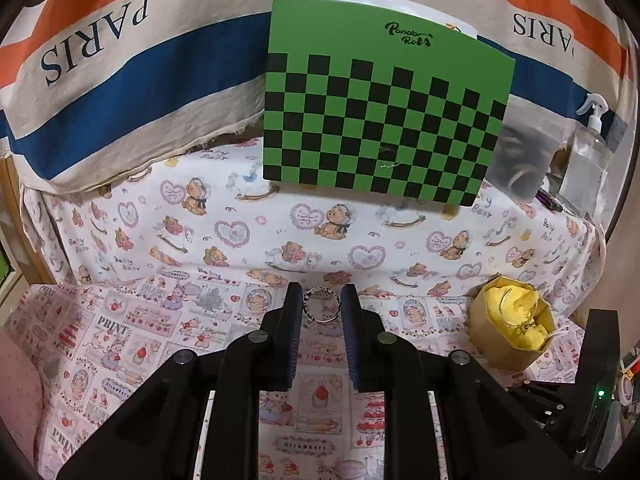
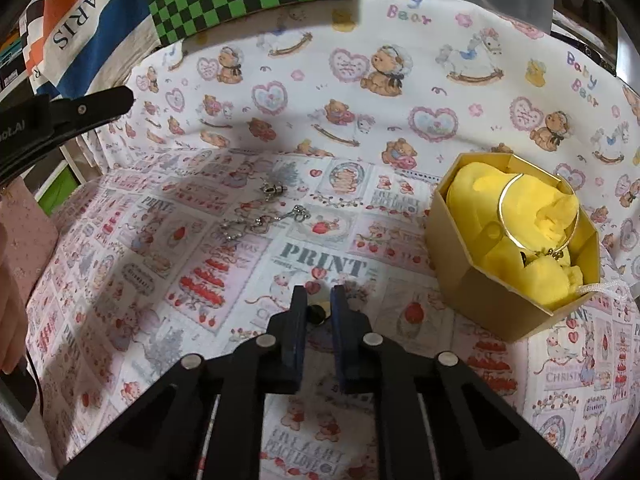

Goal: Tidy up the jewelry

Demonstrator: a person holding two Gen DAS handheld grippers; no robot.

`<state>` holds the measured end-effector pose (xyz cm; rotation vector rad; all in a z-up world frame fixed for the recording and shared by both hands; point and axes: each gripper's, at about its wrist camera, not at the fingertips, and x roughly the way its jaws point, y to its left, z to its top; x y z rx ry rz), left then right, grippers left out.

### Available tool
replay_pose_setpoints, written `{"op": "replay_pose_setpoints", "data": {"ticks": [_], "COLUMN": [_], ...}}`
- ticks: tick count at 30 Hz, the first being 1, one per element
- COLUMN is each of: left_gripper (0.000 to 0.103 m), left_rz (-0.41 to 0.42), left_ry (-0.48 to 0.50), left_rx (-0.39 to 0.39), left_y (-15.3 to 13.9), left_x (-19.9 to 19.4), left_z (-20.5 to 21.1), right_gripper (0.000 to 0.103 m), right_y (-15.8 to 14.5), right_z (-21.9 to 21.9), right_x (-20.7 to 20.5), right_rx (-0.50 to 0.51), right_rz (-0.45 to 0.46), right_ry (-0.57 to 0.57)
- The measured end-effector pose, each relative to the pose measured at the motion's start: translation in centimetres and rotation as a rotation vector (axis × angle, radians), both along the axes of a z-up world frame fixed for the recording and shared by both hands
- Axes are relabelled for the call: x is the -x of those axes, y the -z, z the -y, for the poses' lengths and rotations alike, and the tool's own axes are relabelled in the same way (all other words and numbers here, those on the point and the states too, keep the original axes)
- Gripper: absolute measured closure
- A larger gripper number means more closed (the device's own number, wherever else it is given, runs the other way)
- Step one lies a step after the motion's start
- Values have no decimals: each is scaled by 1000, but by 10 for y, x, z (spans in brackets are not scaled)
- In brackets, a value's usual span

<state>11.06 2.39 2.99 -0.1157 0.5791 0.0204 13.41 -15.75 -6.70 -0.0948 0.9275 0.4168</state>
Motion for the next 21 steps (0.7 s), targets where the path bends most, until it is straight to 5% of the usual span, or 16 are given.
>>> {"op": "replay_pose_setpoints", "data": {"ticks": [9, 21], "left_gripper": [85, 85], "left_rz": [15, 124], "left_ry": [-23, 40], "left_rx": [5, 31], "left_y": [-1, -19], "left_x": [3, 27], "left_z": [-4, 13], "right_gripper": [95, 95], "right_y": [-18, -83], "right_z": [13, 75], "right_x": [9, 30], "right_rx": [-59, -352], "right_rz": [85, 305], "right_ry": [8, 93]}}
